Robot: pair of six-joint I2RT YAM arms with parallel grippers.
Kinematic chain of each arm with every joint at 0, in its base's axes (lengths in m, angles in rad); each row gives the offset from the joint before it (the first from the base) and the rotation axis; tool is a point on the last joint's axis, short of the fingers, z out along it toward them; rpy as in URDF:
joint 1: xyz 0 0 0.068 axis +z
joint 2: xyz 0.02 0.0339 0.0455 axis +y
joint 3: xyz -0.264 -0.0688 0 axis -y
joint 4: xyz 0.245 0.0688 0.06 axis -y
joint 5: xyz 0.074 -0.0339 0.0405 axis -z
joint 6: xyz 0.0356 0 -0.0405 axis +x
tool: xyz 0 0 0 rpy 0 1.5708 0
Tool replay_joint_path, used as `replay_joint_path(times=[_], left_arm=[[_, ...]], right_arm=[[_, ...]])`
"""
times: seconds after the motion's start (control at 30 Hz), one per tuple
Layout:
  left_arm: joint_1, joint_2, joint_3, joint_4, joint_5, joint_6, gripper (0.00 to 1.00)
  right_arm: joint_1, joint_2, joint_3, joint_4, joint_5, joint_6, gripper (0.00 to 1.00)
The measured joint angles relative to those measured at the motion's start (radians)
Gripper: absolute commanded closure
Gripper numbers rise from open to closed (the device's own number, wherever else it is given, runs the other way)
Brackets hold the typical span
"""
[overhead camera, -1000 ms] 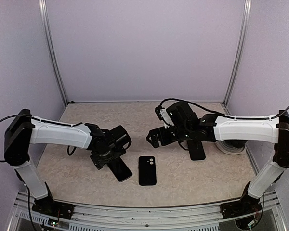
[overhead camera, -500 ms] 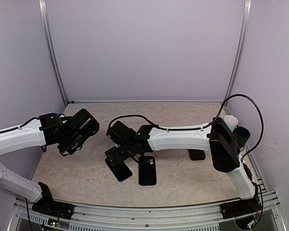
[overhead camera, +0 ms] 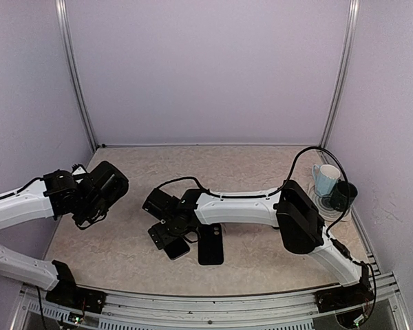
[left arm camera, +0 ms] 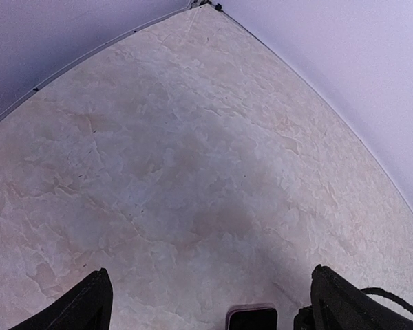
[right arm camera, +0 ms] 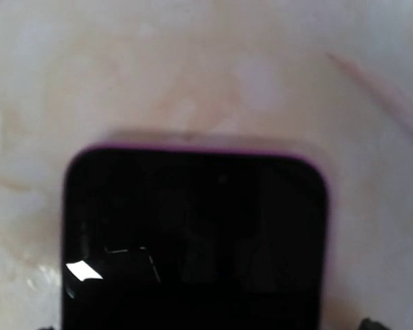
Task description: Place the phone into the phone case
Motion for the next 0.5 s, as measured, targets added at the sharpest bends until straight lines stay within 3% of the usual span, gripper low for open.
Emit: replay_joint_path(times=[0.23, 0.3, 0.4, 0.5], left_arm=[[0.018, -0.025, -0.010, 0.021, -0.007, 0.021, 0.01], [0.023, -0.025, -0.013, 0.031, -0.008, 0.034, 0.01], [0.028, -0.024, -0.013, 0.049, -0.008, 0.050, 0.01], [0.031, -0.015, -0.013, 0.071, -0.008, 0.063, 0.01]], right_arm=[[0.000, 0.023, 0.045, -0.051, 0.018, 0.022, 0.12], [0.000, 0.030, 0.057, -0.068, 0.026, 0.025, 0.18], [0.000, 0.029, 0.059, -0.087, 0.026, 0.035, 0.35], [0.000, 0.021, 0.050, -0.090, 0.026, 0.042, 0.41]])
